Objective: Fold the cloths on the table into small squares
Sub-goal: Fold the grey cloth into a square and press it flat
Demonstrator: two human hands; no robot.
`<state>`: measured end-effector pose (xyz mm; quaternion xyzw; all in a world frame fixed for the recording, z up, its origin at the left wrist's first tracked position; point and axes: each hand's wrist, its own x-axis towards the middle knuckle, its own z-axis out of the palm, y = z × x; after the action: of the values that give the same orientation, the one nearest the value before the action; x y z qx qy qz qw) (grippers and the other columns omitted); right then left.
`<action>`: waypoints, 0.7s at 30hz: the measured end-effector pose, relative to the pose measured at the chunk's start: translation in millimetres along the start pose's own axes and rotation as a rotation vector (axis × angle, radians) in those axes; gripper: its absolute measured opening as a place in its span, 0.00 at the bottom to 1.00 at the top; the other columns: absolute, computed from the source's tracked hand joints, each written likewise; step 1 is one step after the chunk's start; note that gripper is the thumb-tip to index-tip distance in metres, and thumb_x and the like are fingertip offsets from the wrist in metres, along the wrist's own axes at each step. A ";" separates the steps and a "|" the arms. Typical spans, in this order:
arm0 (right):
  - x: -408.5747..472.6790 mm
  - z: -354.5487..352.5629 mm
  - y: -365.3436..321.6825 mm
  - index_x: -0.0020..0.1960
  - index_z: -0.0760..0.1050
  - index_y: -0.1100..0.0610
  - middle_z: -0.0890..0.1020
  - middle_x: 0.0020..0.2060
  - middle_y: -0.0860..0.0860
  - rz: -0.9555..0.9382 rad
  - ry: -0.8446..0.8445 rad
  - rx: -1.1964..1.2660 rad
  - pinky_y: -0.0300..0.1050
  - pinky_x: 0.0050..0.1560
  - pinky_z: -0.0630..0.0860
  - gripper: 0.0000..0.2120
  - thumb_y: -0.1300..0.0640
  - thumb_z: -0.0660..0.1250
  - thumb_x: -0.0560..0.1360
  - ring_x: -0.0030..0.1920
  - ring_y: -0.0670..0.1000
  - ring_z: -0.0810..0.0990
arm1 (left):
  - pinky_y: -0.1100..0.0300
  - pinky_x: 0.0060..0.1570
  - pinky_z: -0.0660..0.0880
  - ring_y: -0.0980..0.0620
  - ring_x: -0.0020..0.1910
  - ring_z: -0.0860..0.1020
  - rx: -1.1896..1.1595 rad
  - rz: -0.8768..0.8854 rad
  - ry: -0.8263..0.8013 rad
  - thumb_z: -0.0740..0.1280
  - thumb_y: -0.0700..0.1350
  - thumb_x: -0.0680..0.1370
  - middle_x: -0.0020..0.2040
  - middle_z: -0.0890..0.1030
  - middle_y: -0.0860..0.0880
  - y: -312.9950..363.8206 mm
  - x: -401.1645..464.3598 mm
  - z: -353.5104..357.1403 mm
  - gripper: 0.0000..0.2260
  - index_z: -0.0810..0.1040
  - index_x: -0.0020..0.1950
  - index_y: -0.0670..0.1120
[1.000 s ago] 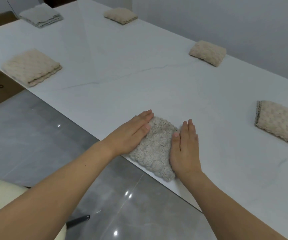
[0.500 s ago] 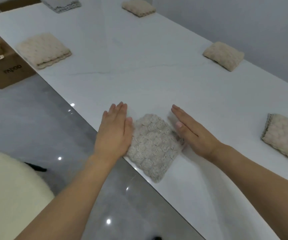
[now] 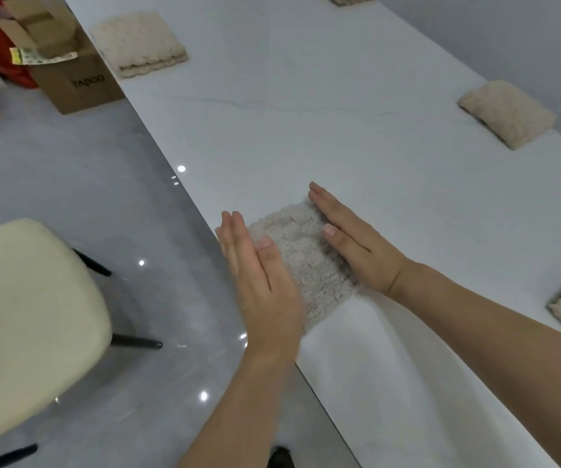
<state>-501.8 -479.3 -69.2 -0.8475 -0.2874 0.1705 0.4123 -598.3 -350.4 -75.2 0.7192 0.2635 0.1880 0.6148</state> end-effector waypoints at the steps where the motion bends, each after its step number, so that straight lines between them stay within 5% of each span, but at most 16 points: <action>1: -0.3 0.7 0.9 0.78 0.53 0.55 0.53 0.78 0.45 -0.003 0.003 0.000 0.41 0.77 0.48 0.26 0.52 0.51 0.82 0.76 0.38 0.49 | 0.69 0.73 0.45 0.66 0.77 0.45 0.011 0.010 0.001 0.48 0.53 0.84 0.81 0.50 0.59 -1.3 -0.2 0.7 0.25 0.52 0.81 0.51; 4: -0.2 2.2 2.2 0.78 0.53 0.55 0.53 0.78 0.45 -0.022 0.009 -0.011 0.39 0.76 0.47 0.26 0.52 0.51 0.82 0.76 0.38 0.49 | 0.71 0.73 0.43 0.64 0.78 0.44 0.070 0.054 -0.001 0.48 0.53 0.83 0.81 0.50 0.57 -5.5 1.7 3.2 0.25 0.52 0.81 0.49; 7: 0.9 3.2 4.9 0.78 0.53 0.56 0.52 0.78 0.47 -0.042 -0.014 -0.120 0.38 0.76 0.46 0.25 0.51 0.49 0.83 0.76 0.39 0.48 | 0.63 0.76 0.43 0.57 0.80 0.44 0.261 0.097 -0.032 0.47 0.51 0.83 0.81 0.51 0.51 -14.1 6.4 5.3 0.26 0.53 0.81 0.45; 10: 0.7 4.6 11.0 0.79 0.51 0.58 0.52 0.78 0.51 -0.078 -0.065 -0.453 0.43 0.77 0.43 0.28 0.46 0.43 0.82 0.77 0.43 0.48 | 0.50 0.78 0.44 0.50 0.80 0.46 0.635 0.125 -0.034 0.45 0.49 0.83 0.81 0.54 0.48 -25.3 9.3 6.1 0.26 0.54 0.80 0.42; 15: -0.1 9.2 3.0 0.79 0.43 0.57 0.47 0.79 0.52 0.025 -0.104 -0.833 0.48 0.77 0.38 0.31 0.44 0.35 0.80 0.78 0.50 0.44 | 0.46 0.78 0.42 0.45 0.80 0.49 0.862 0.097 -0.051 0.42 0.50 0.81 0.80 0.56 0.45 -23.2 9.3 9.2 0.28 0.57 0.79 0.40; 21: -5.7 -15.6 -48.6 0.79 0.43 0.59 0.45 0.79 0.54 0.204 -0.004 -0.763 0.46 0.76 0.36 0.34 0.42 0.33 0.78 0.78 0.51 0.42 | 0.46 0.77 0.43 0.43 0.80 0.50 0.950 0.230 -0.216 0.41 0.53 0.80 0.80 0.56 0.42 23.3 35.0 -5.7 0.31 0.56 0.79 0.38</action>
<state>-514.9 -468.2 -20.8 -0.9638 -0.2452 0.0932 0.0482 -570.5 -327.1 -53.2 0.9595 0.1737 0.0382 0.2186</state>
